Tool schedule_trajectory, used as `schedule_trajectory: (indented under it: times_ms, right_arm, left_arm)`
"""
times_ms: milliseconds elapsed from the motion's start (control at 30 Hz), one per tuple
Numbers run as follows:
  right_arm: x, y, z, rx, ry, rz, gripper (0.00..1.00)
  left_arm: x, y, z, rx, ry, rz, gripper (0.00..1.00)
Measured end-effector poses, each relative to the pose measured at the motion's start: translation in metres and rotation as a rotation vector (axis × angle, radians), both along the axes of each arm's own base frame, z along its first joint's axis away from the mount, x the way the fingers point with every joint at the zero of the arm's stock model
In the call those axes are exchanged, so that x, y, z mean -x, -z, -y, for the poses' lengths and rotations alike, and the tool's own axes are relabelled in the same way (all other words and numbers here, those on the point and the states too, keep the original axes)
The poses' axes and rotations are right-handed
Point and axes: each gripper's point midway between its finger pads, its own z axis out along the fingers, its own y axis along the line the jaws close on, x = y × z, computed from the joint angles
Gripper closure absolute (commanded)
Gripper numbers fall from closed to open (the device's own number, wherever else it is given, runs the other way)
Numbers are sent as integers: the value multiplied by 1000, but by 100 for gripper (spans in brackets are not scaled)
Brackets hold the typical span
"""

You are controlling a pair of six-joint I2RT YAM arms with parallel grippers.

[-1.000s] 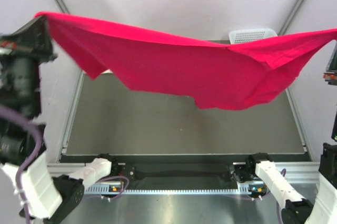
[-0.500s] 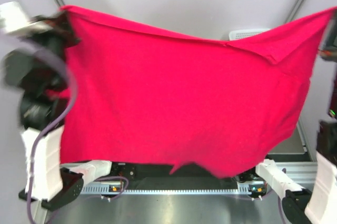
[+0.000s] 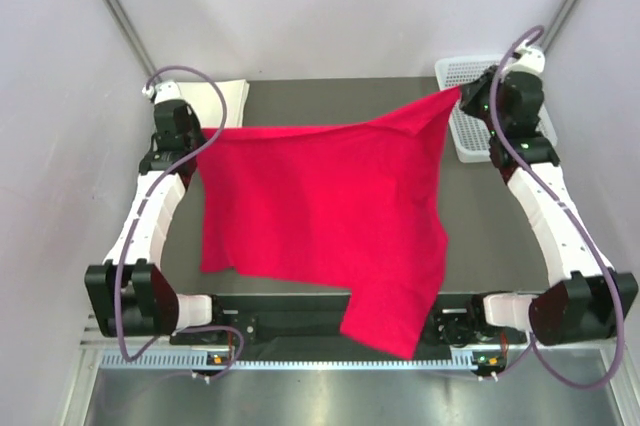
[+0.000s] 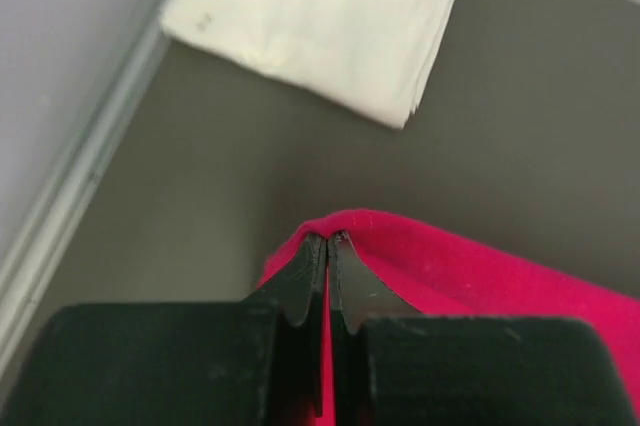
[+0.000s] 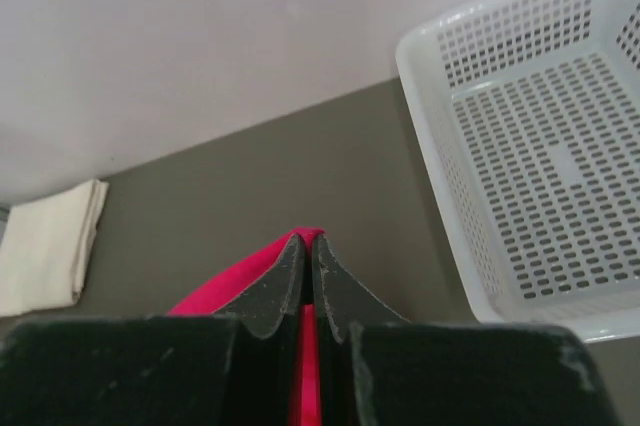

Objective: Fold and stack the t-shirts
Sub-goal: Flatten the tshirt out, then fold the tshirt

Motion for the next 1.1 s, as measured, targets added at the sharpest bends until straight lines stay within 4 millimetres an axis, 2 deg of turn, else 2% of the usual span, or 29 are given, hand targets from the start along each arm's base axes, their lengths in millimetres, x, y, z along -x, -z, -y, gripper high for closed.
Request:
schedule_trajectory:
  times_ms: [100,267,400,467,633,867,967,1100]
  right_arm:
    - [-17,40,-9,4,-24,-83,100]
    - [-45,92,-19,15,-47,-182,100]
    - [-52,118,-21,21,-53,-244,100]
    - [-52,121,-21,21,-55,-252,100]
    - [-45,118,-21,22,-56,-254,100]
    - [-8,119,-14,24,-42,-276,100]
    - [6,130,-12,22,-38,-304,100]
    - [15,150,-11,18,-35,-357,100]
  left_arm:
    - [-12,41,-4,72,15,-63,100]
    - [-45,107,6,203,91,-184,100]
    - [-63,139,17,296,143,-255,100]
    - [-68,143,21,324,155,-270,100]
    - [-70,135,22,364,164,-268,100]
    - [-60,138,9,405,134,-340,100]
    - [-62,147,3,420,126,-383,100]
    - [-57,170,0,451,119,-472,100]
